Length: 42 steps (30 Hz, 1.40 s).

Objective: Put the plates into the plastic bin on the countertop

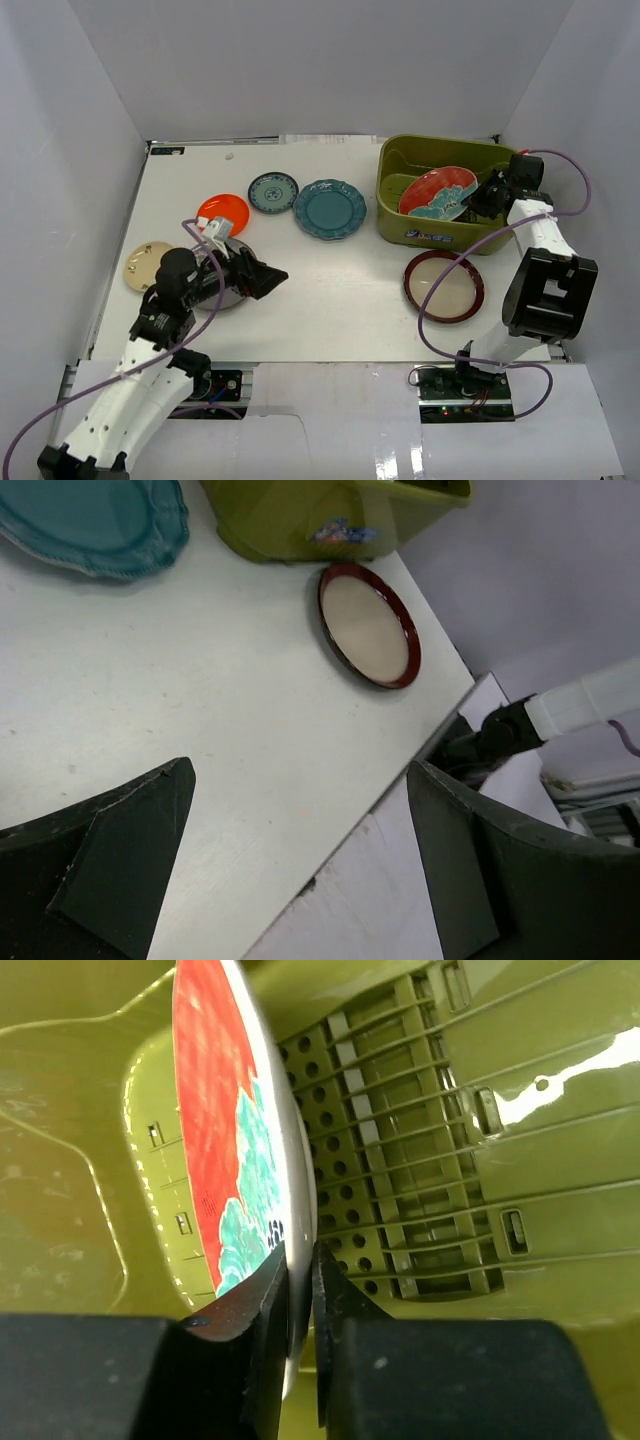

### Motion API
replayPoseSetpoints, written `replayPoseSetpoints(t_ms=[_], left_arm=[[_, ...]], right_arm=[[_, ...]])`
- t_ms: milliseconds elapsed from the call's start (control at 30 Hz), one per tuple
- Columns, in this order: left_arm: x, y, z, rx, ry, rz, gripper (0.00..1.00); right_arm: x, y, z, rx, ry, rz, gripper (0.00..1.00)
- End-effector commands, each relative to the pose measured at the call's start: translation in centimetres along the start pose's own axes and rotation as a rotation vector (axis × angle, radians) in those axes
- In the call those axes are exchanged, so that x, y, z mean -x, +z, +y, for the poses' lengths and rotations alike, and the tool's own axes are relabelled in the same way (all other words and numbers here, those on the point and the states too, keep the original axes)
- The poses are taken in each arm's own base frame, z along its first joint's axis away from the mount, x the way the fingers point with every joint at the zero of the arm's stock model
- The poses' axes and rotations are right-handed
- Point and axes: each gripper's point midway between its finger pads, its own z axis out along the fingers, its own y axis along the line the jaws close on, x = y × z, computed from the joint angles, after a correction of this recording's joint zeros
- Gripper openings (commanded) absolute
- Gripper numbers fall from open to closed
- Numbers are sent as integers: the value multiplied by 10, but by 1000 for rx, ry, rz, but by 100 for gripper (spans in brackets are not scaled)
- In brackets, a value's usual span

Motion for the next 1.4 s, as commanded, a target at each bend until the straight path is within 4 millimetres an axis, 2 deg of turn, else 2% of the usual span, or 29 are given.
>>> replayPoseSetpoints(t_ms=[0, 33, 100, 133, 200, 233, 267, 300, 333, 367, 400, 433, 500, 533, 567, 600, 633, 667, 700, 800, 900, 933, 1000, 1033, 1067, 1167, 1233, 1333, 1367], left_arm=[[-11, 20, -13, -98, -142, 129, 98], [-12, 24, -30, -192, -155, 161, 98], [-13, 38, -33, -182, -180, 176, 98], [-24, 55, -30, -127, -179, 206, 98], [-29, 75, -40, -108, -162, 232, 98], [-45, 84, -61, -142, -143, 281, 97], [-66, 106, -46, -49, -146, 324, 97], [-75, 118, -64, -63, -133, 348, 96], [-86, 128, -64, -41, -131, 371, 93], [-110, 146, -47, 36, -131, 419, 91], [-122, 154, -51, 43, -128, 441, 88], [-138, 169, -45, 76, -140, 476, 83], [-152, 186, -51, 84, -127, 469, 78], [-150, 200, -61, 68, -119, 445, 75], [-167, 211, -49, 117, -100, 459, 74], [-174, 217, -53, 127, -90, 460, 73], [-173, 227, -59, 120, -96, 449, 74], [-183, 235, -47, 168, -105, 441, 74], [-181, 242, -47, 170, -115, 410, 74], [-188, 258, -46, 160, -154, 382, 74], [-186, 273, -55, 121, -197, 349, 73], [-194, 277, -50, 131, -203, 356, 72], [-192, 287, -52, 133, -227, 339, 69], [-199, 291, -45, 156, -224, 341, 68], [-200, 295, -43, 165, -226, 337, 66], [-206, 307, -38, 201, -244, 324, 62], [-207, 315, -44, 205, -249, 312, 58], [-213, 325, -40, 257, -223, 302, 51], [-220, 328, -32, 289, -211, 299, 47]], right_arm=[[47, -15, 37, 87, -106, -186, 17], [48, -15, 36, 78, -118, -190, 20], [44, -11, 32, 44, -135, -175, 23], [42, -10, 31, 35, -158, -174, 25], [40, -10, 27, 1, -172, -183, 37], [39, -10, 26, -6, -172, -190, 42], [32, -7, 22, -12, -169, -183, 50], [30, -6, 20, -17, -169, -185, 52], [28, -6, 18, -25, -167, -183, 55], [26, -5, 15, -33, -170, -179, 60], [26, -5, 14, -40, -174, -183, 61], [26, -6, 13, -45, -185, -185, 68], [31, -15, 16, -51, -202, -219, 76], [38, -19, 15, -74, -211, -251, 89], [42, -26, 17, -93, -228, -283, 95], [45, -30, 20, -94, -235, -296, 98], [46, -33, 22, -93, -238, -302, 94], [47, -41, 29, -70, -245, -318, 92], [45, -44, 31, -60, -243, -321, 91], [40, -57, 47, 23, -223, -341, 90], [33, -75, 66, 119, -215, -355, 90], [25, -75, 63, 124, -212, -344, 91], [20, -94, 74, 176, -223, -382, 93], [7, -92, 68, 177, -219, -367, 94], [4, -106, 73, 208, -226, -392, 95], [-15, -122, 75, 268, -224, -411, 98], [-23, -135, 78, 302, -224, -435, 100], [-41, -145, 79, 345, -226, -435, 100], [-50, -144, 77, 357, -219, -420, 100]])
